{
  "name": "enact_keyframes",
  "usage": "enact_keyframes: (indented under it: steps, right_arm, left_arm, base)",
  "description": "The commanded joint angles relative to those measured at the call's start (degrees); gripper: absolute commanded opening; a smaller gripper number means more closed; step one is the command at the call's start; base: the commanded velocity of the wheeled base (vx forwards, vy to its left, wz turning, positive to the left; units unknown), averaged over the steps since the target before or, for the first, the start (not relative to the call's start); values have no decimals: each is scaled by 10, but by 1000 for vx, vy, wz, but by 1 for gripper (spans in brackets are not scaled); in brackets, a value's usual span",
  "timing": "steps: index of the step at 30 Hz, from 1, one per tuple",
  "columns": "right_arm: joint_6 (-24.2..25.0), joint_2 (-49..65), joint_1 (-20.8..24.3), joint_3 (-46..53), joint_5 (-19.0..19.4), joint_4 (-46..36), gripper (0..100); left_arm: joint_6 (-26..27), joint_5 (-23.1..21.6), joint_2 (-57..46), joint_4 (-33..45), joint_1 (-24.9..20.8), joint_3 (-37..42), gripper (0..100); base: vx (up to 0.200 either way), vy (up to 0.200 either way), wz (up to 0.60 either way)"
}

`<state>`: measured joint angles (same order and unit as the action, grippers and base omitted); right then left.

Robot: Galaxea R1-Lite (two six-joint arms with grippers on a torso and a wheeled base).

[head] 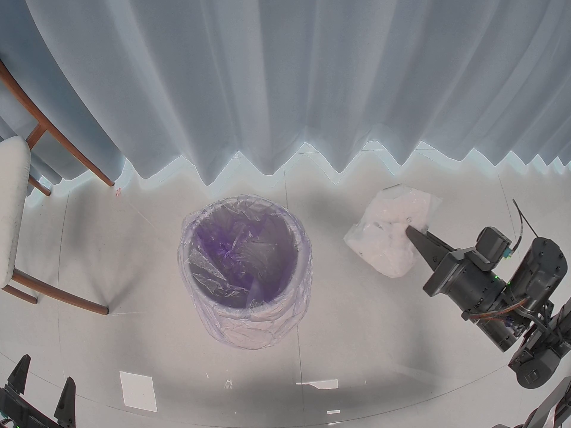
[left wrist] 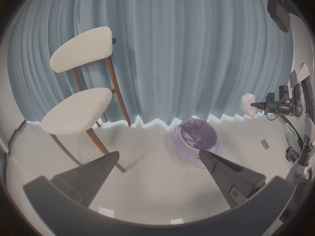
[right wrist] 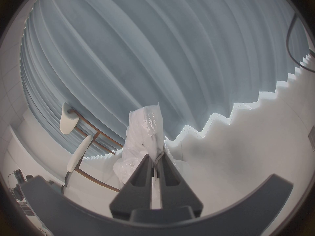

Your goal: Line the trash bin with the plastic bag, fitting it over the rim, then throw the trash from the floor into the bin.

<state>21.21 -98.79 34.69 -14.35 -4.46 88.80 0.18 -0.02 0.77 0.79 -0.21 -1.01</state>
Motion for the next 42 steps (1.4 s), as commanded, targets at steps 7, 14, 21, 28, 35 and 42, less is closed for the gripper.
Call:
enact_keyframes:
  steps: [7,14,21,28,35,42]
  right_arm:
    - [-3,-70,17,-47,-9,9,0]
    - [-12,-115,35,-109,-8,9,0]
    - [-14,-141,49,-124,-8,9,0]
    - [-24,-150,49,-126,-9,10,0]
    - [-37,-150,52,-126,-8,8,0]
    - [-49,-174,49,-130,-11,9,0]
  left_arm:
    - [0,0,-8,0,0,8,100]
    - [0,0,-8,0,0,8,100]
    - [0,-1,-8,0,0,8,100]
    - [0,0,-8,0,0,8,100]
    - [0,0,-8,0,0,8,100]
    - [-1,0,-8,0,0,8,100]
  base:
    - [0,0,0]
    - [0,0,0]
    - [0,0,0]
    - [0,0,0]
    - [0,0,0]
    - [0,0,0]
